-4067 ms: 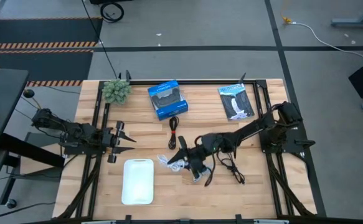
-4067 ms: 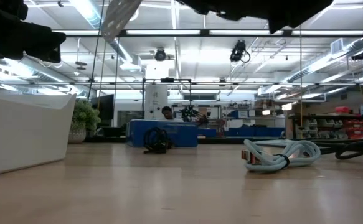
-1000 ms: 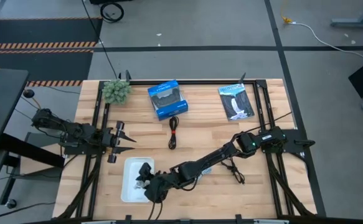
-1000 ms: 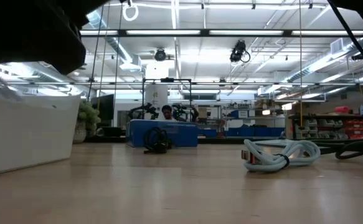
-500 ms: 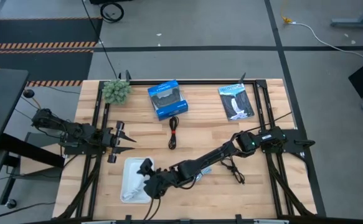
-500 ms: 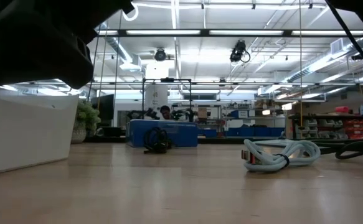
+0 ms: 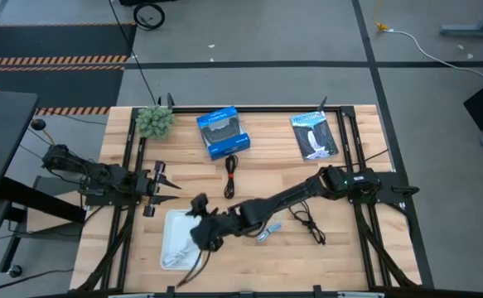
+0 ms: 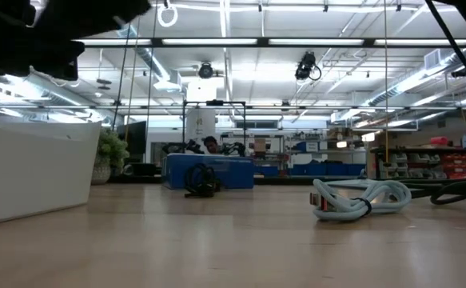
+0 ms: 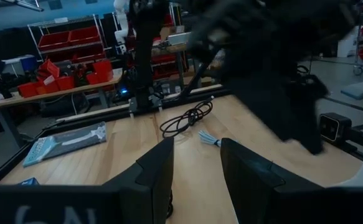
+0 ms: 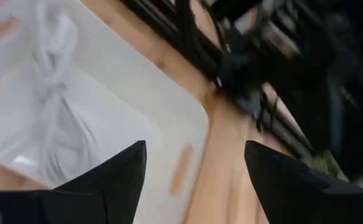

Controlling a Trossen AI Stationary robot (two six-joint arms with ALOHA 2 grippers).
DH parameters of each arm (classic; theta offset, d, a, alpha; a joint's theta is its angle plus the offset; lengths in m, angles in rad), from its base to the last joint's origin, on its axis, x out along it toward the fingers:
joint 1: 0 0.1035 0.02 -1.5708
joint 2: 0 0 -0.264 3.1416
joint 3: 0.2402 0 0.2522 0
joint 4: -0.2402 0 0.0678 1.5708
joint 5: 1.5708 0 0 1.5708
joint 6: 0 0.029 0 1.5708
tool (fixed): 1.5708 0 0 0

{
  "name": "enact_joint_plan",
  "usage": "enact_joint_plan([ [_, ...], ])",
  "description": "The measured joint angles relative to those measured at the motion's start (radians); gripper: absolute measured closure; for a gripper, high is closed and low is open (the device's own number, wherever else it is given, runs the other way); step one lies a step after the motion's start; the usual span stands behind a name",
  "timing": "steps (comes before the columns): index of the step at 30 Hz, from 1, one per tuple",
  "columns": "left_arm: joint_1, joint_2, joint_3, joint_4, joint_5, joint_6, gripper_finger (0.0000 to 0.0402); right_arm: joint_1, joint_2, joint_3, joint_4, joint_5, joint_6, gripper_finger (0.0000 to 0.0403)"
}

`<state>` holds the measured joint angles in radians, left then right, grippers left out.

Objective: Pick and place USB-C Cables
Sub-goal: Put the left black charger cable into the white bin

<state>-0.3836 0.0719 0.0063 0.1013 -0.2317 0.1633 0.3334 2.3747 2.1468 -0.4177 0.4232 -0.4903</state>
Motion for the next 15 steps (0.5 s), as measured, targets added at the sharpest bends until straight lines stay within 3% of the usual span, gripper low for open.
enact_joint_plan([
  [11, 0.000, 0.000, 0.000, -0.001, 0.000, 0.000, 0.0260, -0.135, -0.031, -0.001, -0.605, -0.039, -0.030, 0.0128],
  [15, 0.000, 0.000, 0.000, -0.001, 0.000, 0.000, 0.0260, -0.196, -0.022, -0.002, -0.727, -0.072, -0.081, 0.0133],
])
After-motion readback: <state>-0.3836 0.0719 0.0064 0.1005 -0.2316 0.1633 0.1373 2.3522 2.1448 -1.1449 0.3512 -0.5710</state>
